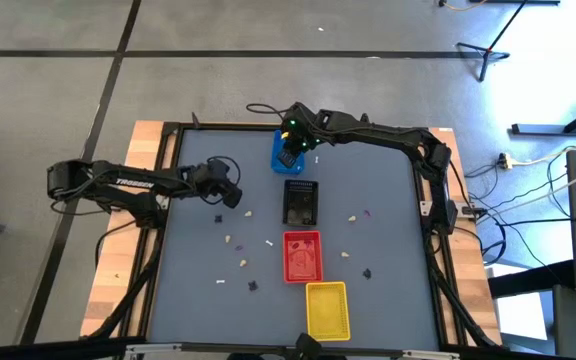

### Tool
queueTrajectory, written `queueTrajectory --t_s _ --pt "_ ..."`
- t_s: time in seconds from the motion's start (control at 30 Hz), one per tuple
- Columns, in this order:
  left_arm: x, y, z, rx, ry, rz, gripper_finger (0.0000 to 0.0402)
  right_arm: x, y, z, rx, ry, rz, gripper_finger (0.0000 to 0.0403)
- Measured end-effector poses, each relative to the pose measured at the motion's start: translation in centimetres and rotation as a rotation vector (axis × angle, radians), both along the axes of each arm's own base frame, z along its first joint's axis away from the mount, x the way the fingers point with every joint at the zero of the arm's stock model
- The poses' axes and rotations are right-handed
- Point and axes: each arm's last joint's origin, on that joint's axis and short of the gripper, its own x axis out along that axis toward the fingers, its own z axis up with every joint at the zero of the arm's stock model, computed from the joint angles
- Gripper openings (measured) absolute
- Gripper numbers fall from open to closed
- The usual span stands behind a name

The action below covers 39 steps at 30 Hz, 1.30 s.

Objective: Sort Halloween decoration
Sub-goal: Put the white bone toy into the blue bin

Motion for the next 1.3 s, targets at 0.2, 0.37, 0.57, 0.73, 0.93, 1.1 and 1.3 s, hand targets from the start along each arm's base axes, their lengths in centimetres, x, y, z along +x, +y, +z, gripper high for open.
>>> queueTrajectory --t_s 0.2,0.37,0.57,0.73,0.93,1.1,1.3 --pt "0.0 0.0 -0.3 -0.002 0.022 0.003 0.0135 0.0 0.0 0.0 0.0 0.0 0.0 0.0122" --pt "0.2 0.0 -1.4 -0.024 0.077 0.0 0.0135 0.0 0.0 0.0 0.0 0.001 0.0 0.0122" --pt "0.8 0.2 -1.7 -0.014 0.041 -0.001 0.0135 0.0 0.0 0.0 0.0 0.001 0.0 0.0122" --pt "1.0 0.3 -1.6 -0.013 0.016 -0.002 0.0135 0.0 0.0 0.0 0.0 0.001 0.0 0.0122" --pt "0.9 0.3 -1.7 -0.027 0.016 0.013 0.0135 0.0 0.0 0.0 0.0 0.001 0.0 0.0122" --pt "0.9 0.3 -1.7 -0.026 0.017 0.015 0.0135 0.0 0.0 0.0 0.0 0.001 0.0 0.0122" --pt "0.9 0.3 -2.1 -0.027 0.043 0.021 0.0135 0.0 0.0 0.0 0.0 0.001 0.0 0.0122"
